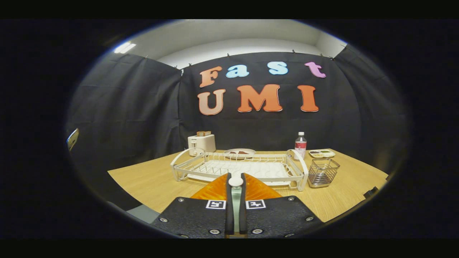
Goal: Take the plate from the dish rack, then take the spoon from the basket and place it into the plate.
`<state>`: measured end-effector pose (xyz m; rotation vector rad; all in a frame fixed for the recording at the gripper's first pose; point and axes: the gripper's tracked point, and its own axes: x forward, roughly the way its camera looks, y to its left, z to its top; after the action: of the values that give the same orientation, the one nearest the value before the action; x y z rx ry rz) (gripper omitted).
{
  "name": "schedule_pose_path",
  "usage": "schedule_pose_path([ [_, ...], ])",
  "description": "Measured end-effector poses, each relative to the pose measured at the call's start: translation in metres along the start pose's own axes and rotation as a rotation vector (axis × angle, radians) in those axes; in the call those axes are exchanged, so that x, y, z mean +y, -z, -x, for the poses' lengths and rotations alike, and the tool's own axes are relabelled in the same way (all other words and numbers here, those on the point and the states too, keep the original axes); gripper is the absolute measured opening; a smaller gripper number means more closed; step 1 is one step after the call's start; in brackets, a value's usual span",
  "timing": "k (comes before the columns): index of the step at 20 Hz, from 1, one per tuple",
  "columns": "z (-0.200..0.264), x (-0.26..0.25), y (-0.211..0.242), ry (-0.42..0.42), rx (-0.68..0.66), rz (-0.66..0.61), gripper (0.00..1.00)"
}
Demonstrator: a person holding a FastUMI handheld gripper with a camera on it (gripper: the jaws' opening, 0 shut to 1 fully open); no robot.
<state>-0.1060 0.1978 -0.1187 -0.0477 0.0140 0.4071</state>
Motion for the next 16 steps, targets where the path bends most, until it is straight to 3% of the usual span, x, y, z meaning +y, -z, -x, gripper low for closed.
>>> schedule_pose_path([
  [6, -0.009, 0.006, 0.033, -0.004, 0.107, 0.026, 0.09],
  [13, -0.013, -0.003, 0.031, 0.035, 0.119, 0.015, 0.18],
  [16, -0.016, -0.016, 0.035, 0.076, 0.141, 0.045, 0.64],
])
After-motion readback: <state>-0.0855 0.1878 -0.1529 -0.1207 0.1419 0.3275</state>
